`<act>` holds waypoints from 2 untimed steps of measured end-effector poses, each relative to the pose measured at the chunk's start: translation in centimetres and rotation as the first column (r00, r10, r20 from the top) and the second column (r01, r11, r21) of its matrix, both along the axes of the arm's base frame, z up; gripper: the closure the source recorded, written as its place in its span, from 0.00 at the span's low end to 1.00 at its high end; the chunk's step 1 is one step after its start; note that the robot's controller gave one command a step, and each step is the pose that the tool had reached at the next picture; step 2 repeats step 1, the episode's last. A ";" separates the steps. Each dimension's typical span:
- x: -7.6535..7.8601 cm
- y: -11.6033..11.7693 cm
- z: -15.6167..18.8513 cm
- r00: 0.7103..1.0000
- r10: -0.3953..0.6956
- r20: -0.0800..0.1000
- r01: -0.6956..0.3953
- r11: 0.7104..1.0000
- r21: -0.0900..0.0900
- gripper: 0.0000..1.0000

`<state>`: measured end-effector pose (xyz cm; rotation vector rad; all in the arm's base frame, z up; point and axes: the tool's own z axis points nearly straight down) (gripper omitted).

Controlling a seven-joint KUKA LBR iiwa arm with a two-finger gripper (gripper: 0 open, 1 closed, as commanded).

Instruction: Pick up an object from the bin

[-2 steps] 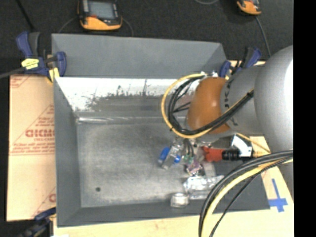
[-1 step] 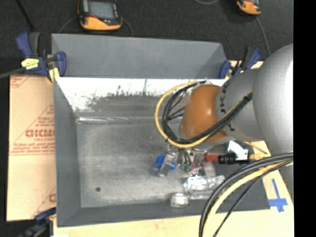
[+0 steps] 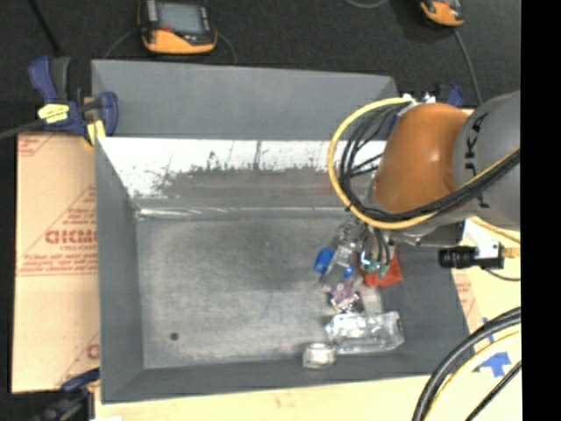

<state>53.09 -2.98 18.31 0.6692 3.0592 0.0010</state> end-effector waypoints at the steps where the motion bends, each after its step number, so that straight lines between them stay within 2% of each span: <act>1: -0.8 -0.9 12.6 1.000 0.030 0.003 -0.030 1.000 0.000 1.00; 2: -0.8 -0.9 12.6 1.000 0.030 0.003 -0.030 1.000 0.000 1.00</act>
Offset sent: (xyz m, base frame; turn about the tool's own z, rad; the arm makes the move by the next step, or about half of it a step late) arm -0.0103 -0.0086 0.1203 -0.0316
